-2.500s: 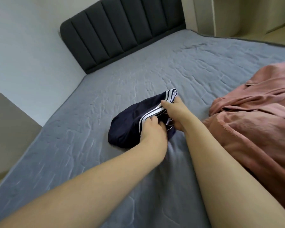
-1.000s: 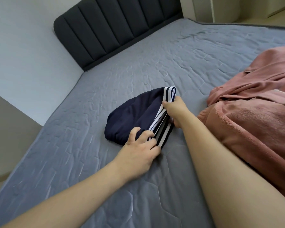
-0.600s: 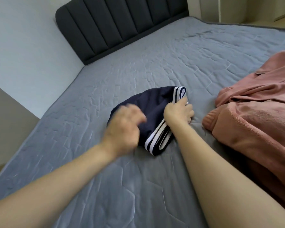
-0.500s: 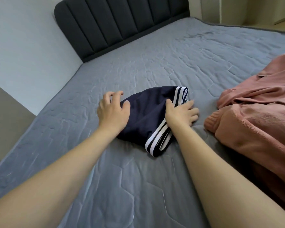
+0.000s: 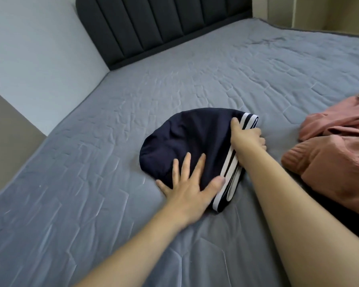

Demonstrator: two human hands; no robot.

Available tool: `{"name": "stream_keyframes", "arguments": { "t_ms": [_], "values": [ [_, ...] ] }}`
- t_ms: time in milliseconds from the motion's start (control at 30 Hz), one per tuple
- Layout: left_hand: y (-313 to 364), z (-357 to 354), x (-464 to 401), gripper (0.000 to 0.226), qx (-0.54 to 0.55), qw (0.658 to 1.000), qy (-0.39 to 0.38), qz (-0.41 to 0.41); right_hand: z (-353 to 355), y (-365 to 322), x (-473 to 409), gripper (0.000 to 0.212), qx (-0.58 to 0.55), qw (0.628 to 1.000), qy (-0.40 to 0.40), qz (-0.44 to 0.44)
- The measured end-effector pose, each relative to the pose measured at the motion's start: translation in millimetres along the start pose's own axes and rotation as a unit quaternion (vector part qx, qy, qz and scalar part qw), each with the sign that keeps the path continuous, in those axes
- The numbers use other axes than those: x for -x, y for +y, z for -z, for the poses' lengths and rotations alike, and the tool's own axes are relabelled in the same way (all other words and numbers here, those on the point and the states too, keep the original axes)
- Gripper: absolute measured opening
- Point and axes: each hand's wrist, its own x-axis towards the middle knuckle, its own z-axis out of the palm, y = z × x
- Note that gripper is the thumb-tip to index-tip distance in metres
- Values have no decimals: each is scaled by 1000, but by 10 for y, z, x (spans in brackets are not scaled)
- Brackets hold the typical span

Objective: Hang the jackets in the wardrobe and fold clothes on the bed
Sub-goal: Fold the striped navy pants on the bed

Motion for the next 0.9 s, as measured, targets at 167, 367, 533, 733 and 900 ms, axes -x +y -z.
{"name": "stream_keyframes", "arguments": {
  "t_ms": [167, 367, 533, 733, 900],
  "values": [
    [123, 179, -47, 108, -97, 987, -125, 27, 147, -4, 20, 63, -75, 997, -37, -2],
    [-9, 831, -542, 107, 156, 982, -54, 95, 142, 11, 139, 68, -118, 991, -55, 17],
    [-305, 886, -1136, 117, 266, 939, 16, 215, 136, 26, 46, 82, -123, 991, -42, 32],
    [96, 871, -1842, 107, 299, 938, -61, 162, 71, 50, -89, 63, -185, 982, -48, 10],
    [282, 865, -1990, 72, 268, 924, -212, 169, 129, 38, -113, 38, -298, 947, -118, -14]
  ]
}}
